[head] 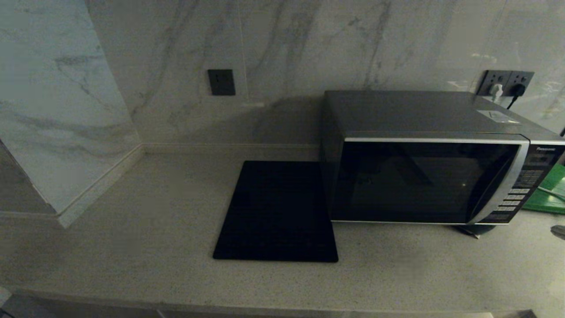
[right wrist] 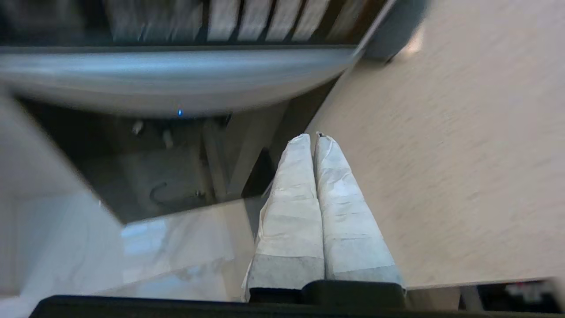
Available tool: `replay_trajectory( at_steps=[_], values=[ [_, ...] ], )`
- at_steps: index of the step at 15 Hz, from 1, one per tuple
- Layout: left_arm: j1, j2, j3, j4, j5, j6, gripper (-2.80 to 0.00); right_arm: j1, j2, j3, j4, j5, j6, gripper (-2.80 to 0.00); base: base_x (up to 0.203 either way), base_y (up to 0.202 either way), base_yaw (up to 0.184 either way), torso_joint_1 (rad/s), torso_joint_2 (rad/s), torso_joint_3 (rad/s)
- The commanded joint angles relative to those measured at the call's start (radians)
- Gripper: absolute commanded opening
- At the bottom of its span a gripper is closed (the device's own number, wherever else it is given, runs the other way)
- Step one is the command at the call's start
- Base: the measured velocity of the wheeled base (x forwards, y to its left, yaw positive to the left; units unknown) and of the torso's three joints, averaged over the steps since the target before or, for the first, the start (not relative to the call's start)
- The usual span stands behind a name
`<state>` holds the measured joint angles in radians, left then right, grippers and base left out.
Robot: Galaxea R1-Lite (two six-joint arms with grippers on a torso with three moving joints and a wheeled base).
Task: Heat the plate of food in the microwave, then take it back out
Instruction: Open the microwave oven
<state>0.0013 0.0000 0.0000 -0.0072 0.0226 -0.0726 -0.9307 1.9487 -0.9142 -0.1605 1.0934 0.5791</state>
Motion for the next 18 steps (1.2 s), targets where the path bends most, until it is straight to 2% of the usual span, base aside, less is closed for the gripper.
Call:
replay_trajectory(
  at_steps=[1,3,6,11,18],
  values=[
    [0.0,0.002,0.0,0.0,0.0,-0.001,-2.8,-0.035,0.108,-0.009,-0.146,0.008,0.002,-2.8,0.0,0.0,0.0,0.0,0.0,0.0],
    [0.0,0.0,0.0,0.0,0.0,-0.001,-2.8,-0.039,0.184,-0.006,-0.264,0.013,0.002,-2.8,0.0,0.0,0.0,0.0,0.0,0.0],
    [0.001,0.001,0.0,0.0,0.0,-0.001,-2.8,-0.019,0.293,-0.022,-0.36,0.035,0.001,-2.8,0.0,0.0,0.0,0.0,0.0,0.0],
    [0.0,0.0,0.0,0.0,0.0,-0.001,-2.8,0.052,0.331,-0.062,-0.37,0.08,-0.007,-2.8,0.0,0.0,0.0,0.0,0.0,0.0],
    [0.0,0.001,0.0,0.0,0.0,-0.001,-2.8,0.098,0.383,-0.128,-0.37,0.08,-0.007,-2.8,0.0,0.0,0.0,0.0,0.0,0.0]
  ],
)
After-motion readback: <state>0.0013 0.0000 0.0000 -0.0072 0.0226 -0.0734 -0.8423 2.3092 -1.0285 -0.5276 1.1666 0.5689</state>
